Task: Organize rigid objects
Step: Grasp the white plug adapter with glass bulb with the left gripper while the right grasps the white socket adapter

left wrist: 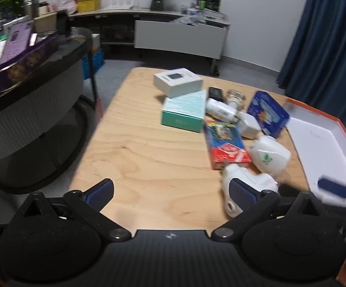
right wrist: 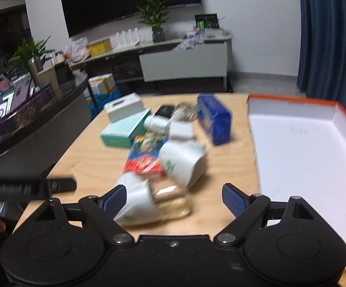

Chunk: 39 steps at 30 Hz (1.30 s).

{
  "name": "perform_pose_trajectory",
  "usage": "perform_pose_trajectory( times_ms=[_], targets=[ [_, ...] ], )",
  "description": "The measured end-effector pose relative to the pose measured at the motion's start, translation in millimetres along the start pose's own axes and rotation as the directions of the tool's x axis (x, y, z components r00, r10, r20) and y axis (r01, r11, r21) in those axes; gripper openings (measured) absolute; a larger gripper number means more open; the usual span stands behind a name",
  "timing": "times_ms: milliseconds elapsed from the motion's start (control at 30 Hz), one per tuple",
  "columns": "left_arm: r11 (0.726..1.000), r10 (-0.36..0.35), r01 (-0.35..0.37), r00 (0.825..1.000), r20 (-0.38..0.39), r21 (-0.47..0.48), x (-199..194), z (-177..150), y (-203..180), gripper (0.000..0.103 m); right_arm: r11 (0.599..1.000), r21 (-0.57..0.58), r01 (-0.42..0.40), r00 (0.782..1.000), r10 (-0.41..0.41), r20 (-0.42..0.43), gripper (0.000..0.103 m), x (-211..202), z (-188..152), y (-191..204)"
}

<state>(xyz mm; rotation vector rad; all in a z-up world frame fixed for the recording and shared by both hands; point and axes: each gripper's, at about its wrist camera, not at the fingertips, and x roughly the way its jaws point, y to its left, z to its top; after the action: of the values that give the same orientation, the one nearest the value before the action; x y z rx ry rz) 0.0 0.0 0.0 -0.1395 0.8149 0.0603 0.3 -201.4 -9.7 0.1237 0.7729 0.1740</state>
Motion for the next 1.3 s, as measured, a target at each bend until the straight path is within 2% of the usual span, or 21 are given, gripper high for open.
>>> perform_pose_trajectory(
  times_ms=[133, 267, 400, 533, 633, 767, 867, 933, 1000, 1133, 1267, 1300],
  targets=[
    [0.997, -0.070, 0.070, 0.998, -0.006, 0.039, 3.4, -5.2, -17.3, 0.103, 0.999, 0.031, 0.006, 1.000, -0.006, 0.012, 0.102, 1.1, 18.7, -29.2],
    [0.986, -0.125, 0.125, 0.992, -0.004, 0.114, 7.8, -9.2, -43.3, 0.103, 1.000, 0.002, 0.006, 1.000, -0.006, 0.006, 0.102, 5.8, 28.6, -44.5],
    [0.972, -0.129, 0.127, 0.992, -0.004, 0.195, 29.3, -9.6, -67.9, 0.103, 0.998, -0.027, -0.052, 0.998, 0.052, -0.030, 0.102, 17.7, 36.8, -50.3],
    [0.966, -0.148, 0.145, 0.989, -0.001, 0.215, 46.9, -10.0, -78.0, 0.103, 0.991, -0.083, -0.102, 0.994, 0.098, -0.056, 0.102, 31.7, 44.9, -48.4],
    [0.959, -0.127, 0.111, 0.991, 0.048, 0.261, 56.9, -9.5, -88.4, 0.103, 0.983, -0.109, -0.147, 0.986, 0.137, -0.091, 0.102, 44.8, 50.6, -47.0],
    [0.957, -0.157, 0.144, 0.987, 0.030, 0.251, 68.6, -10.1, -88.3, 0.099, 0.973, -0.146, -0.179, 0.976, 0.157, -0.151, 0.102, 65.7, 52.9, -37.8],
    [0.953, -0.194, 0.174, 0.979, 0.060, 0.247, 65.5, -15.0, -88.3, 0.098, 0.965, -0.175, -0.196, 0.967, 0.160, -0.199, 0.101, 82.5, 50.6, -29.1],
    [0.952, -0.200, 0.177, 0.977, 0.069, 0.250, 64.3, -18.2, -88.1, 0.097, 0.966, -0.156, -0.206, 0.960, 0.169, -0.224, 0.096, 93.4, 49.2, -27.6],
    [0.951, -0.201, 0.177, 0.977, 0.070, 0.255, 63.5, -19.5, -88.3, 0.096, 0.969, -0.128, -0.210, 0.952, 0.173, -0.252, 0.073, 102.0, 47.0, -27.7],
    [0.946, -0.201, 0.176, 0.977, 0.066, 0.272, 62.7, -23.2, -87.3, 0.095, 0.972, -0.101, -0.214, 0.955, 0.186, -0.232, 0.066, 101.0, 41.8, -30.8],
    [0.945, -0.205, 0.183, 0.977, 0.055, 0.271, 58.9, -25.1, -87.4, 0.092, 0.980, -0.089, -0.177, 0.970, 0.159, -0.185, 0.053, 91.0, 41.8, -38.2],
    [0.944, -0.206, 0.184, 0.977, 0.055, 0.273, 57.7, -25.3, -87.8, 0.092, 0.982, -0.086, -0.170, 0.972, 0.153, -0.176, 0.053, 88.4, 41.6, -40.6]
  ],
)
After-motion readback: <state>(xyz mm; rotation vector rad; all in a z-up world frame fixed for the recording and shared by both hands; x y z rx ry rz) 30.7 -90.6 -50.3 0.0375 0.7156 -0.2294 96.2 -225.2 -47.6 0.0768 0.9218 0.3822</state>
